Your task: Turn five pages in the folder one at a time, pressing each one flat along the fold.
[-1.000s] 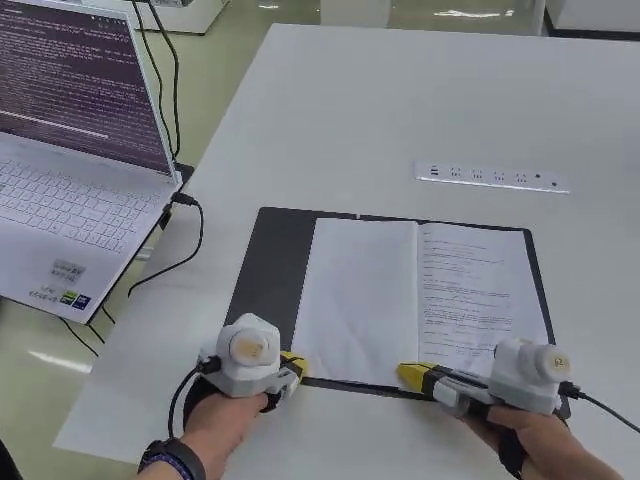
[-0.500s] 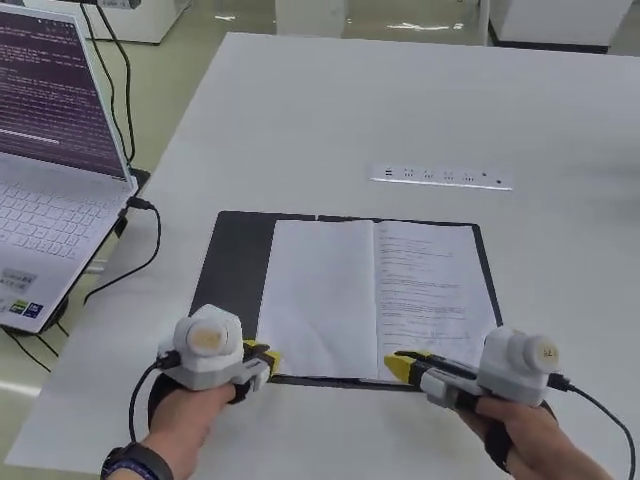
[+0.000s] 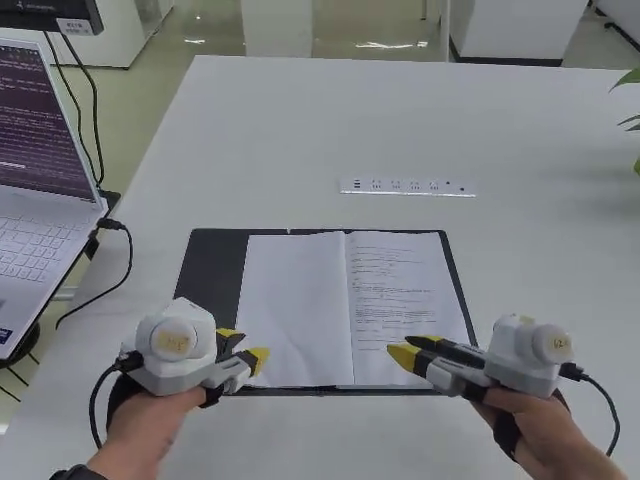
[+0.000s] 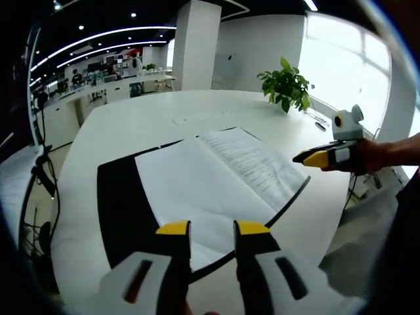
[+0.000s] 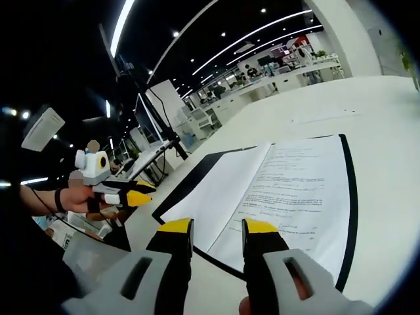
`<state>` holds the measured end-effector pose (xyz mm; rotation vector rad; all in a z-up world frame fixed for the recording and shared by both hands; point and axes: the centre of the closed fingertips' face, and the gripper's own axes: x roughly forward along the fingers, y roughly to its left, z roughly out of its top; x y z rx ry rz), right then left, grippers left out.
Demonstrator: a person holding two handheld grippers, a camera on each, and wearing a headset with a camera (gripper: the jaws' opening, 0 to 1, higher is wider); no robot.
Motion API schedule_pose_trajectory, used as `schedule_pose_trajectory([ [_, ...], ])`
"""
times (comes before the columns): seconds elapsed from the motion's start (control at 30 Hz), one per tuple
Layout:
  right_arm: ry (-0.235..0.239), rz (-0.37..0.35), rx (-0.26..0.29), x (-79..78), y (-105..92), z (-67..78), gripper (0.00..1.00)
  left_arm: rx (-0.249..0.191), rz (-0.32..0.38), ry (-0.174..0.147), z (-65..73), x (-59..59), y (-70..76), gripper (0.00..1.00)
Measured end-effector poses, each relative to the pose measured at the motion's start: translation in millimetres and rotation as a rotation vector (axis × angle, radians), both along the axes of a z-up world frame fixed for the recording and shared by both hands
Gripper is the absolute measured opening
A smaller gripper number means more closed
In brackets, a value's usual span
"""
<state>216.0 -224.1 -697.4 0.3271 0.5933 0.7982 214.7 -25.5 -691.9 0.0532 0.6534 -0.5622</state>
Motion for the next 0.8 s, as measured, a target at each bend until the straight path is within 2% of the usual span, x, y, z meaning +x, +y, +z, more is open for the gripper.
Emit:
schedule_pose_trajectory([
  [0.03,-0.006,-0.002,-0.004,0.2,-3.3,3.8,0.29,0.016,0.004,-0.008,4.7,2.2,2.6,0.25],
  [0.2,-0.054,-0.017,-0.025,0.0,-18.7,25.0,0.34,0.03,-0.03,-0.056,32.4,7.1,3.4,0.29],
  [0.27,-0.074,-0.041,-0.032,0.7,-27.7,32.8,0.35,0.04,-0.047,-0.061,39.7,6.1,3.2,0.32],
  [0.33,-0.085,-0.059,-0.03,-0.1,-35.8,39.6,0.38,0.068,-0.066,-0.053,40.2,4.2,5.1,0.37],
  [0.4,-0.094,-0.073,-0.033,-2.0,-41.4,44.2,0.43,0.081,-0.076,-0.059,42.9,2.4,5.9,0.39],
  [0.53,-0.117,-0.085,-0.09,-9.4,-54.6,50.3,0.49,0.092,-0.092,-0.061,47.3,-3.8,8.8,0.44],
  [0.7,-0.136,-0.123,-0.085,-17.5,-68.1,60.8,0.52,0.101,-0.099,-0.055,46.3,-15.2,16.4,0.5],
  [0.8,-0.142,-0.136,-0.101,-23.1,-74.0,62.3,0.53,0.095,-0.093,-0.059,48.9,-21.1,21.4,0.53],
])
